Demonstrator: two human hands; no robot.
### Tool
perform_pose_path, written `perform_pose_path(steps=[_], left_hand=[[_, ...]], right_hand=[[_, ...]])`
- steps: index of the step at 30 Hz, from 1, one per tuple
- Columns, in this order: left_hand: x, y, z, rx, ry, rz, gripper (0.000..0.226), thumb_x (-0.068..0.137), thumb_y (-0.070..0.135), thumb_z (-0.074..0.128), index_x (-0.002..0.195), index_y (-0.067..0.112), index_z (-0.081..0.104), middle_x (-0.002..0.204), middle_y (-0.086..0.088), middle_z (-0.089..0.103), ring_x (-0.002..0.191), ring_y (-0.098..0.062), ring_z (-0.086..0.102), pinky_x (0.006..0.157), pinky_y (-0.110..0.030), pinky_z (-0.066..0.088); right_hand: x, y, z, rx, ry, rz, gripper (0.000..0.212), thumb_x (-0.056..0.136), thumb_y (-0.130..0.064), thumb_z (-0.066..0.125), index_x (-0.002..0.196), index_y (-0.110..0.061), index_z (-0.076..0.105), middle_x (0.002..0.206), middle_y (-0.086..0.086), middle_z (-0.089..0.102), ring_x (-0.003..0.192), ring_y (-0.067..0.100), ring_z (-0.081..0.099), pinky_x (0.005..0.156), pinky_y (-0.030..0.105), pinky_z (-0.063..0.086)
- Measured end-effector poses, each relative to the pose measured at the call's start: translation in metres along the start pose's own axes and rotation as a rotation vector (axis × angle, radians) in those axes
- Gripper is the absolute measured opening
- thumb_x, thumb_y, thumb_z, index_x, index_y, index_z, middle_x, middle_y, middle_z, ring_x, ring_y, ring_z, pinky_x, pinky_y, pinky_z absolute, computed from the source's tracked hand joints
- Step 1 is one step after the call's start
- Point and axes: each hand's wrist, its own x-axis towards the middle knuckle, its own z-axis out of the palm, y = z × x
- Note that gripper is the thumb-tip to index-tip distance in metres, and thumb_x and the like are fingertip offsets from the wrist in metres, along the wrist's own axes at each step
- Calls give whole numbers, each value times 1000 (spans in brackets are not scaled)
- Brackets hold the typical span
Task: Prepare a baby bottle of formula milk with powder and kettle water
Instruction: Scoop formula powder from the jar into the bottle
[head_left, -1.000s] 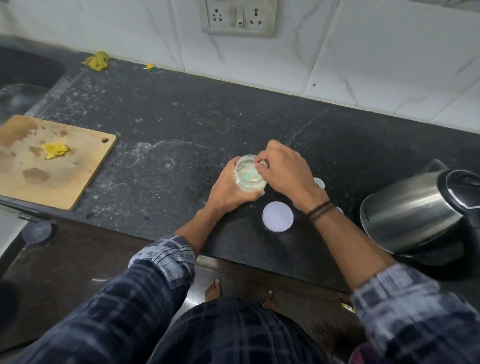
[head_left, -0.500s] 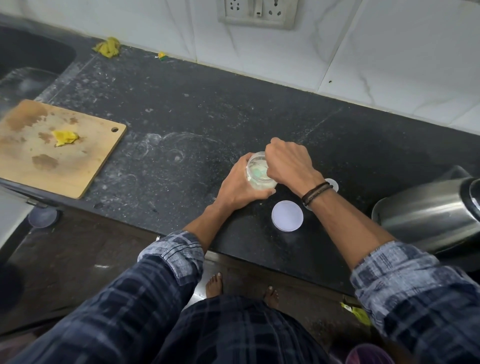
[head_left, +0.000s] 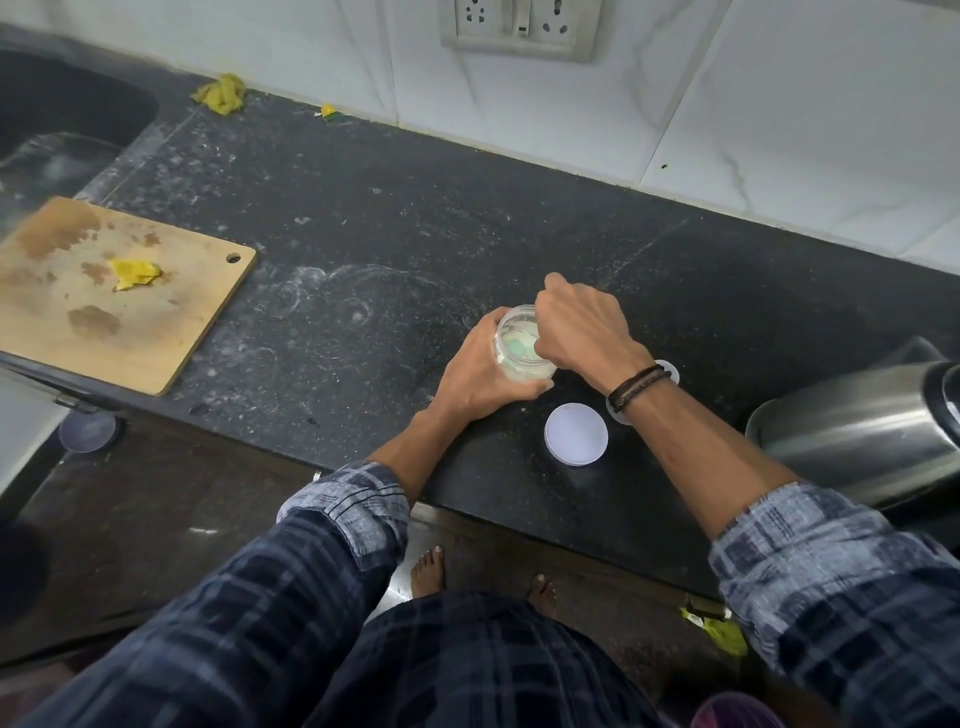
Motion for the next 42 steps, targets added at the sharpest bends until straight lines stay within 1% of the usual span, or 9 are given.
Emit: perform_pose_path(steps=[5,8,13,18,23,28,31,35,42], left_hand=[[1,-1,1,11,2,5,86,58,41,96,118,63,38,129,15,59,118,-5,59,98,-41,53],[1,-3,2,14,3,-1,88,57,42,96,125,51,41,129,14,60,119,-6,60,98,-43,53],[0,-4,1,21,3,-4,90,57,45,95,128,51,40,131,15,59,120,-7,59,99,-44,53],[1,-4,1,25,-1,-2,91,57,42,96,128,49,40,130,15,58,119,-5,59,99,-42,53],[1,-4,1,14,1,-10,86,59,35,96,125,46,42,127,15,60,115,-3,60,96,-39,54],[4,0,2,10,-17,10,76,61,31,96,115,51,46,117,13,65,107,-7,65,90,-38,56],[6,-4,3,12,-34,1,75,59,39,96,118,41,50,115,9,66,105,-12,67,87,-44,57],[2,-5,3,6,-13,-18,86,58,39,96,127,40,44,125,14,62,113,-6,63,93,-40,56],[-1,-1,0,0,-11,-32,88,60,31,96,129,41,42,126,17,59,114,0,59,94,-33,53]], right_hand=[[2,-2,2,-56,2,21,36,89,-28,75,119,-10,66,128,9,50,113,31,53,80,40,45],[5,-4,1,-40,-46,29,35,91,-24,70,123,-11,65,132,8,49,120,31,47,88,43,47],[8,-6,1,14,-109,52,36,91,-18,68,125,-10,63,133,7,47,124,31,44,94,45,46],[6,-3,1,115,-84,51,33,87,-17,71,118,-7,64,126,6,48,117,30,45,82,42,46],[-6,-2,-3,113,71,6,19,88,-14,64,105,-11,72,116,7,53,104,28,50,75,37,45],[-16,-4,-2,64,198,-48,16,93,-13,61,103,-9,73,105,6,62,98,26,54,70,33,33],[-16,-6,0,40,182,-84,16,95,-13,60,105,-8,72,104,6,64,98,26,56,71,33,30],[-17,-6,-7,68,101,-90,19,96,-13,63,114,-7,68,111,9,65,104,28,58,78,35,41],[-12,-3,-9,193,-26,-33,19,92,-8,63,107,-12,71,109,13,62,84,25,54,72,35,43]])
